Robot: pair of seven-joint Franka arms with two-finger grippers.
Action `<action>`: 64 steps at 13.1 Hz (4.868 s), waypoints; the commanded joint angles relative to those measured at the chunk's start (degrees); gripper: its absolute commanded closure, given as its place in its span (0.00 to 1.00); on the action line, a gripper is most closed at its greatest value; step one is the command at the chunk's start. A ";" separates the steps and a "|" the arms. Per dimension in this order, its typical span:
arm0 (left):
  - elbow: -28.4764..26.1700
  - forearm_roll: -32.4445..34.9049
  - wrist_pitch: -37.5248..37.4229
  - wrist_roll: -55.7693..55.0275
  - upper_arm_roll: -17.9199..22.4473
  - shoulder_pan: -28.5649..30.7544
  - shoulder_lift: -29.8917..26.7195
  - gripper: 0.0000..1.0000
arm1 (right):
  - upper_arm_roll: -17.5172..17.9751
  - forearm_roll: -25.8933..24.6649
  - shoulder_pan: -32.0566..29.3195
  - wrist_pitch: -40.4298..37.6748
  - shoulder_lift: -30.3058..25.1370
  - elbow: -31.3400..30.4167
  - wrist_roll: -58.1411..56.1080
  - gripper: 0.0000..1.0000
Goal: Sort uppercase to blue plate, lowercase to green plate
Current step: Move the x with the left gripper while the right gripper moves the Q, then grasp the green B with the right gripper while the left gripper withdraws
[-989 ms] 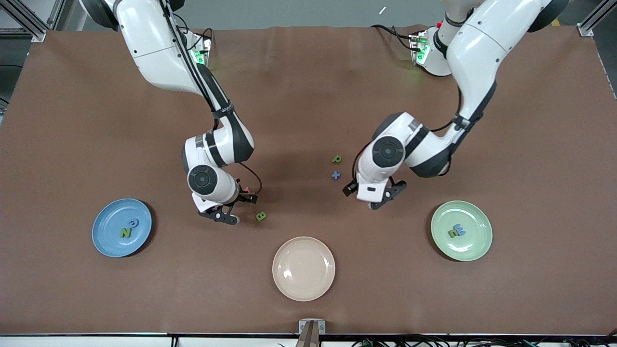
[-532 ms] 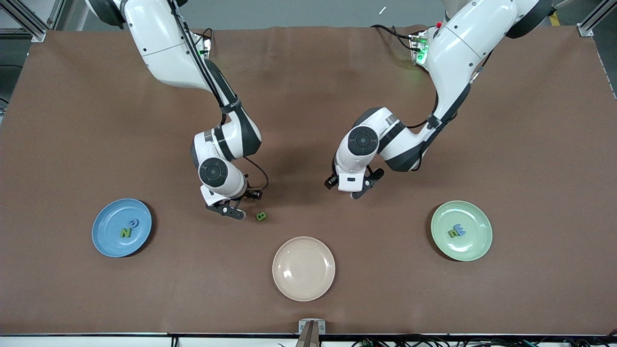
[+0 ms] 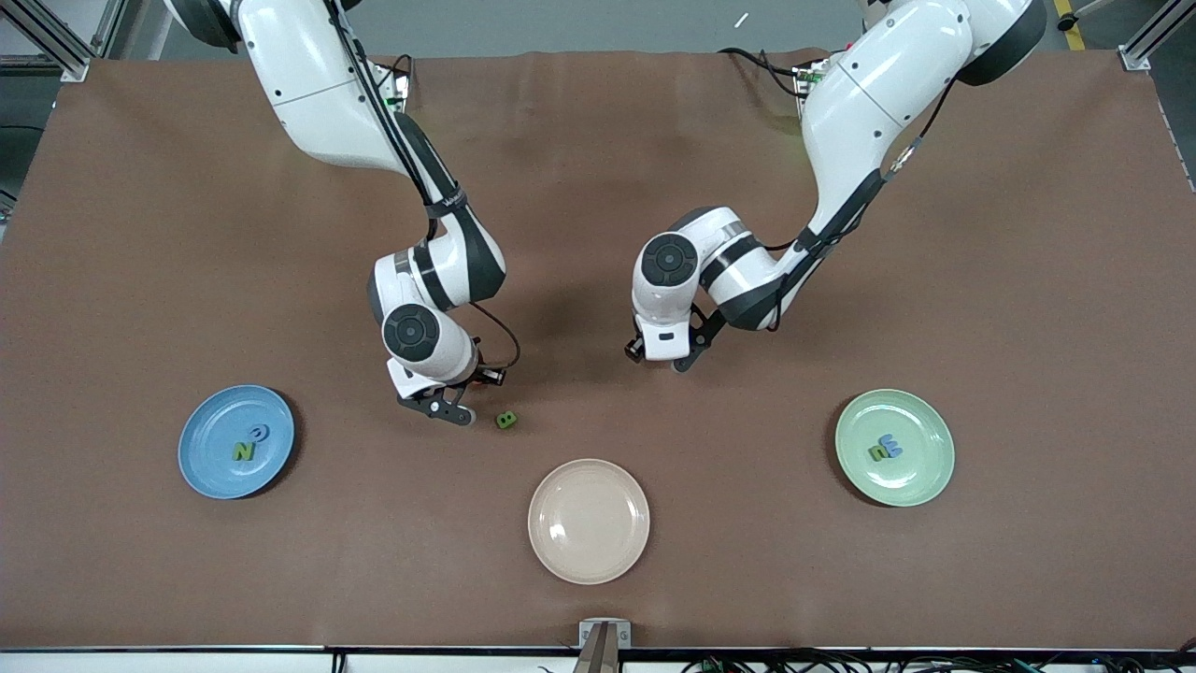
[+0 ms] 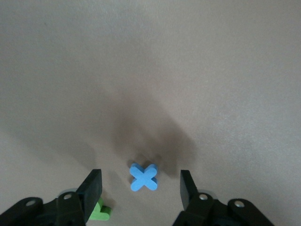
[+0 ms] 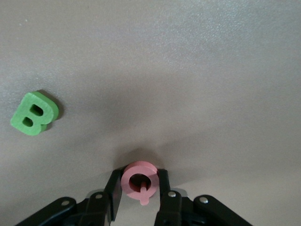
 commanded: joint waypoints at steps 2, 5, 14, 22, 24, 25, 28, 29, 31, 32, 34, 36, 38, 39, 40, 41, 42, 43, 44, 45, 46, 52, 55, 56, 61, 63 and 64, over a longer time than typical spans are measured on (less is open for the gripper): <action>-0.06 1.22 2.09 -1.49 0.50 -0.24 1.32 0.34 | -0.99 -0.14 -4.55 -0.98 -3.30 0.46 -5.37 0.99; 0.02 1.31 2.09 -1.40 0.50 -0.32 1.50 0.54 | -0.82 -0.05 -13.60 -9.22 -3.22 7.04 -20.56 0.99; 1.08 3.33 1.22 3.94 0.50 3.45 -0.96 1.00 | -1.43 -21.56 -30.57 -1.45 -1.91 11.02 -56.01 0.95; 3.54 3.33 -2.21 29.07 0.41 16.27 -4.04 1.00 | -1.34 -23.60 -32.36 3.24 0.12 9.70 -58.94 0.01; 3.89 3.42 -2.21 35.65 0.50 20.05 -4.04 1.00 | -0.65 -22.90 -31.13 3.06 -0.23 9.00 -56.58 0.00; 4.15 3.42 -2.21 39.69 0.50 22.24 -3.95 1.00 | -0.38 -22.81 -29.56 2.80 -0.32 9.00 -51.60 0.00; 4.33 4.37 -2.13 47.97 0.50 27.26 -3.60 1.00 | -0.20 -21.16 -23.14 1.21 -0.50 9.09 -34.90 0.00; 4.33 6.21 -1.95 49.82 0.50 28.67 -3.25 1.00 | 0.23 -18.53 -21.21 1.21 -0.41 9.00 -30.33 0.00; 4.33 9.21 -1.77 52.72 0.50 31.22 -2.55 1.00 | 1.29 -12.30 -18.04 1.21 -0.32 9.17 -24.24 0.00; 4.24 9.30 -1.69 53.87 0.50 31.93 -2.46 1.00 | 1.38 -9.48 -16.11 1.30 -0.06 9.17 -21.26 0.00; 3.72 9.22 -1.69 54.32 0.50 32.29 -2.29 0.99 | 1.38 -5.08 -11.98 1.83 0.82 9.26 -14.06 0.00; 1.71 9.22 -1.77 53.62 0.41 32.46 -2.63 0.98 | 1.38 -2.35 -8.55 2.09 1.52 9.61 -6.06 0.00; 0.21 9.22 -2.21 54.31 0.50 32.64 -2.98 0.76 | 1.38 -0.85 -5.82 4.54 2.92 9.61 -0.08 0.00; -0.15 9.22 -2.21 54.23 0.50 33.07 -2.99 0.35 | 1.38 -0.23 -4.42 6.82 3.89 9.61 2.13 0.00; -0.06 9.22 -2.21 53.97 0.41 33.77 -3.07 0.00 | 1.38 -0.14 -3.19 8.40 4.77 9.61 4.41 0.00; -0.06 9.22 -2.21 53.53 0.06 34.74 -3.34 0.00 | 1.38 -0.14 -2.39 9.03 5.56 9.61 6.35 0.00; -0.15 9.13 -2.30 53.44 -0.29 34.92 -4.03 0.00 | 1.38 -0.14 -1.69 9.82 6.09 9.61 7.67 0.00; -0.41 8.61 -2.65 53.01 -1.33 34.92 -4.91 0.00 | 1.38 -0.14 -1.33 10.52 6.44 9.61 7.95 0.00; -1.02 8.52 -4.39 52.65 -3.09 34.92 -6.05 0.00 | 1.38 -0.14 -1.07 11.14 6.88 9.61 7.95 0.01; -1.20 8.51 -7.11 51.95 -5.02 34.84 -6.93 0.00 | 1.38 -0.14 -0.45 11.67 7.24 9.61 8.73 0.03; -2.16 8.51 -9.48 51.51 -7.04 34.83 -8.07 0.00 | 1.38 -0.31 0.33 12.02 7.67 9.61 9.18 0.09; -9.90 8.87 -9.16 34.86 -15.92 33.18 -11.78 0.17 | 1.29 -2.94 0.69 11.67 7.94 10.23 7.95 0.77; -11.13 9.30 -8.89 23.93 -16.37 26.50 -10.99 0.23 | 1.29 -6.11 0.61 11.67 7.85 10.58 7.95 1.00; -11.14 9.31 -8.81 22.78 -16.37 25.27 -9.94 0.23 | 1.29 -6.03 0.00 11.15 7.77 11.19 7.95 1.00; -12.80 9.31 -0.82 21.98 -16.29 18.94 -6.77 0.19 | 1.12 -5.94 -5.18 0.63 6.89 16.72 -0.54 1.00; -12.81 10.35 0.51 17.52 -15.94 16.21 -5.45 0.19 | 1.20 -5.50 -9.83 -2.91 5.40 17.35 -10.37 1.00; -12.72 12.36 1.21 15.06 -15.94 15.51 -4.40 0.19 | 1.12 -5.67 -11.42 -3.96 5.05 17.35 -15.03 1.00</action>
